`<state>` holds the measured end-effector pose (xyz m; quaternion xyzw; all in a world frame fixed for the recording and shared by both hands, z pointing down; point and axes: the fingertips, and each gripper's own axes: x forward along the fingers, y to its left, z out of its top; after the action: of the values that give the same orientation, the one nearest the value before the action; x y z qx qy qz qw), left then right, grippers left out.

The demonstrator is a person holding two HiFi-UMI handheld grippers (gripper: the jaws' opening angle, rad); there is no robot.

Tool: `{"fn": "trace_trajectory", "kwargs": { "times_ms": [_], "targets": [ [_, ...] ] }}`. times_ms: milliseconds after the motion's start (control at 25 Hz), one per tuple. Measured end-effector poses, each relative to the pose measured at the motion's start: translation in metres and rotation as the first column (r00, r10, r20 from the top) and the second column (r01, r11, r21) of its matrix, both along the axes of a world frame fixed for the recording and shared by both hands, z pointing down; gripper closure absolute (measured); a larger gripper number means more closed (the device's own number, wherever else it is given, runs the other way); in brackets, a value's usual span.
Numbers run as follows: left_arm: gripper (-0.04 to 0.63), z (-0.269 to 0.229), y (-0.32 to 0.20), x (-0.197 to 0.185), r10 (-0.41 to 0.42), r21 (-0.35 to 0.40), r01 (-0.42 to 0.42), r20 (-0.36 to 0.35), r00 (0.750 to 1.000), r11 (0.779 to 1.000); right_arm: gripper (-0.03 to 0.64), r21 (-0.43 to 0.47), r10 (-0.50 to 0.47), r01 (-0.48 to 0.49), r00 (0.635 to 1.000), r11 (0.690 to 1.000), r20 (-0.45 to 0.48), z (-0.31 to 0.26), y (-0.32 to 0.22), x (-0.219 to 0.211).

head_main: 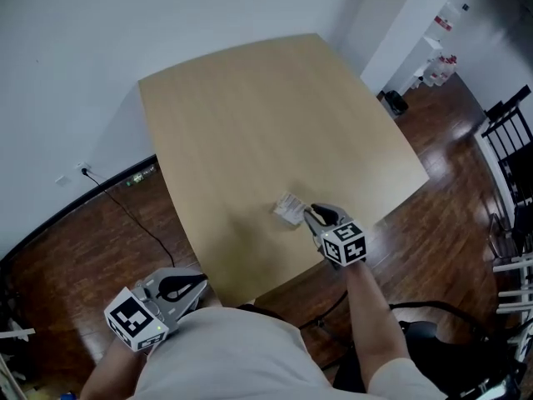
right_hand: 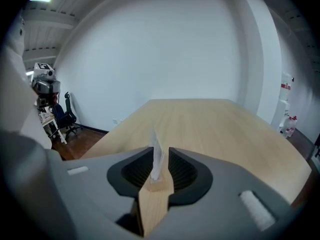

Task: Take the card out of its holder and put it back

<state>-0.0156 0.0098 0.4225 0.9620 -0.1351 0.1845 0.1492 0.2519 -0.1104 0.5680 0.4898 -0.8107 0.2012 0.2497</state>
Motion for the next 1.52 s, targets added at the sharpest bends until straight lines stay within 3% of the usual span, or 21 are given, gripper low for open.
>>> {"fn": "trace_trajectory", "kwargs": {
  "times_ms": [320, 1520],
  "targets": [
    [0.591, 0.001, -0.002, -0.002, -0.018, -0.001, 0.018, 0.003, 1.0, 1.0, 0.568, 0.005, -0.029, 0.029, 0.999, 1.0, 0.035, 0.002, -0.004, -0.005],
    [0.591, 0.011, -0.013, 0.0, 0.028, -0.012, -0.028, -0.008, 1.0, 1.0, 0.597, 0.048, -0.066, 0.061, 0.99, 0.997, 0.122, -0.023, 0.001, -0.017]
  ]
}}
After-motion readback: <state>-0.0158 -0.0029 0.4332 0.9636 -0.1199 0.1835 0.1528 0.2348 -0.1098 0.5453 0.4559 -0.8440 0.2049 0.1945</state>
